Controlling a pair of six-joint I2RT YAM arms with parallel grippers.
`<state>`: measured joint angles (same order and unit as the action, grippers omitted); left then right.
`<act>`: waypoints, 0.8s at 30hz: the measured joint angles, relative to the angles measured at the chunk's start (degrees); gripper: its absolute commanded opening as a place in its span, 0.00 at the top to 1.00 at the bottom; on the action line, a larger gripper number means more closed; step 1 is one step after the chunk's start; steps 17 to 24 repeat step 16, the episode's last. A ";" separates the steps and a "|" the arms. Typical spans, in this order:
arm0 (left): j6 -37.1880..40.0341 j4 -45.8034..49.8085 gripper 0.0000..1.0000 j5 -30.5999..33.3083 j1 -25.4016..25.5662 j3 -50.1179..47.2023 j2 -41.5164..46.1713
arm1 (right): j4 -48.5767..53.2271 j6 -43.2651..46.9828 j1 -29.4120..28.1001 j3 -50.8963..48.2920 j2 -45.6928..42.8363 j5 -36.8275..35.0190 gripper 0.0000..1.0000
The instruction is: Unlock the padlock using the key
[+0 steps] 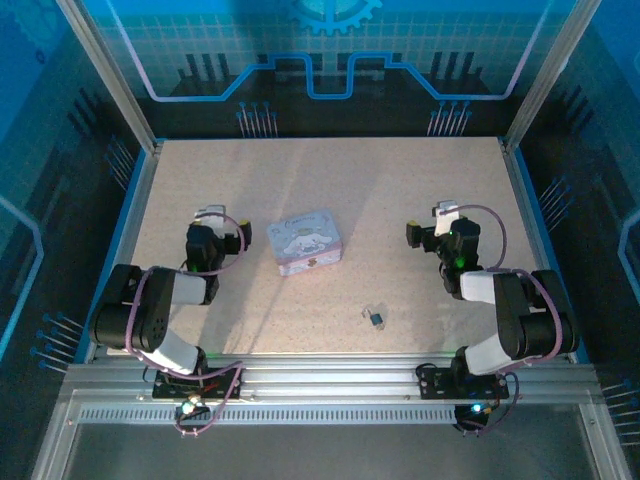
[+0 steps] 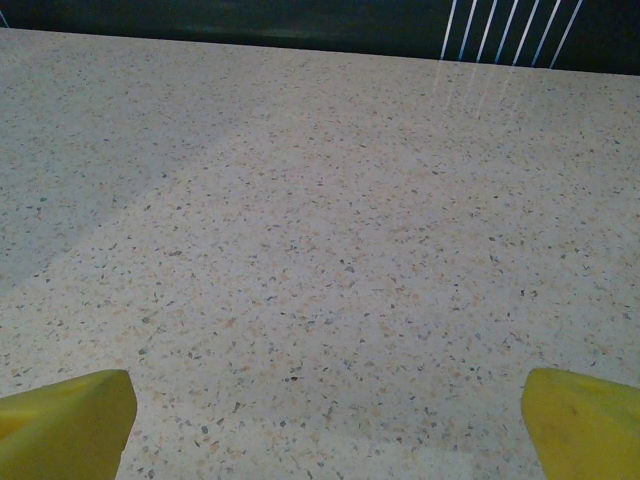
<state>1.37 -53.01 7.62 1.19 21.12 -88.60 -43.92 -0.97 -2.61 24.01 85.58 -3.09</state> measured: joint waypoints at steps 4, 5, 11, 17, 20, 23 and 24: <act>-0.50 0.28 0.01 -0.59 -0.35 0.02 0.00 | 0.00 0.02 -0.02 0.00 0.00 -0.26 0.00; -0.66 0.28 0.01 -0.74 -0.35 0.02 0.00 | 0.00 0.02 -0.02 0.00 0.00 -0.39 0.00; -1.29 0.44 0.01 -1.09 -0.35 0.02 0.00 | 0.00 0.02 -0.02 0.00 0.00 -0.94 0.00; -1.31 0.44 0.01 -1.11 -0.35 0.02 0.00 | 0.02 0.37 -0.26 0.00 0.00 -1.14 0.00; -1.31 0.44 0.01 -1.11 -0.35 0.02 0.00 | 0.02 0.37 -0.26 0.00 0.00 -1.14 0.00; -1.31 0.44 0.01 -1.11 -0.35 0.02 0.00 | 0.02 0.37 -0.26 0.00 0.00 -1.14 0.00; -1.31 0.44 0.01 -1.11 -0.35 0.02 0.00 | 0.02 0.37 -0.26 0.00 0.00 -1.14 0.00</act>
